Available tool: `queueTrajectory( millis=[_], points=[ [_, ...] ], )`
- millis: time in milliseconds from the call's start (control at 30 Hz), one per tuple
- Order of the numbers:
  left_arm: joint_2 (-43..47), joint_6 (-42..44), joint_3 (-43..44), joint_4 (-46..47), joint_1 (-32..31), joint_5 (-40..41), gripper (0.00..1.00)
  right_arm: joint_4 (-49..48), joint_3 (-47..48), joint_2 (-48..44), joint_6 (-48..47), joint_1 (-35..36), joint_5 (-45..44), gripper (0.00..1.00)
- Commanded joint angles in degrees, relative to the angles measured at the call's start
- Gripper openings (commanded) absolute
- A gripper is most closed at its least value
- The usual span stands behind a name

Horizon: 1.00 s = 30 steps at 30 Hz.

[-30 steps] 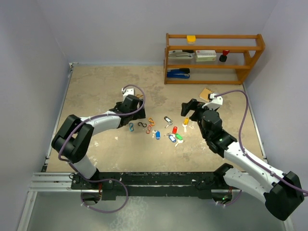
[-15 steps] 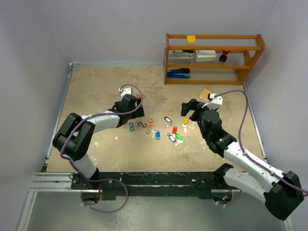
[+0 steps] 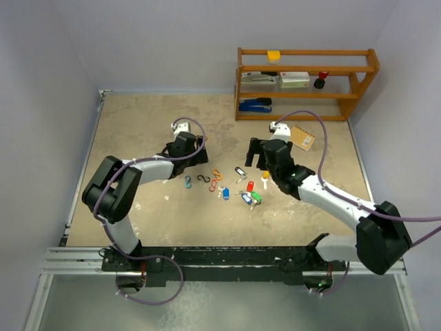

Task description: Put the keys on the keyring

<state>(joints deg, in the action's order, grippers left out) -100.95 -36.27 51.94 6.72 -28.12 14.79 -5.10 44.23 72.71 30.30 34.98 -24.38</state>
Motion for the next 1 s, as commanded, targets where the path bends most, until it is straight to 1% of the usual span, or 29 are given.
queueTrajectory(
  millis=[0, 400, 467, 500, 600, 800, 900, 967],
  points=[
    [-2.14, 0.04, 2.37, 1.06, 0.86, -2.06, 0.94, 3.09, 4.18, 2.26, -1.33, 0.04, 2.37, 1.0],
    [-5.62, 0.9, 6.87, 1.04, 2.15, -3.26, 0.93, 4.54, 7.16, 8.28, -3.05, 0.08, 8.55, 0.99],
    [-6.36, 0.77, 7.72, 1.1, 2.08, -3.73, 0.93, 4.58, 7.14, 9.15, -4.13, 0.09, 10.28, 0.99],
    [-6.63, 0.69, 8.16, 1.12, 2.1, -3.93, 0.93, 4.5, 8.56, 9.54, -4.91, 0.09, 11.29, 0.98],
    [-7.43, 0.74, 9.31, 1.38, 2.1, -4.7, 0.93, 2.8, 9.47, 10.34, -10.54, 0.09, 14.3, 0.98],
    [-8.32, 0.68, 10.72, 1.43, 2.09, -5.26, 0.93, 3.75, 10.94, 13.26, -16.34, 0.17, 25.6, 0.87],
    [-7.0, 0.88, 10.48, 0.55, 2.1, -4.13, 0.93, 3.79, 10.86, 14.54, -18.17, 0.22, 29.49, 0.81],
    [-4.82, 1.19, 9.98, -0.88, 2.15, -2.13, 0.93, 3.59, 10.56, 15.06, -19.27, 0.33, 32.64, 0.75]
  ],
)
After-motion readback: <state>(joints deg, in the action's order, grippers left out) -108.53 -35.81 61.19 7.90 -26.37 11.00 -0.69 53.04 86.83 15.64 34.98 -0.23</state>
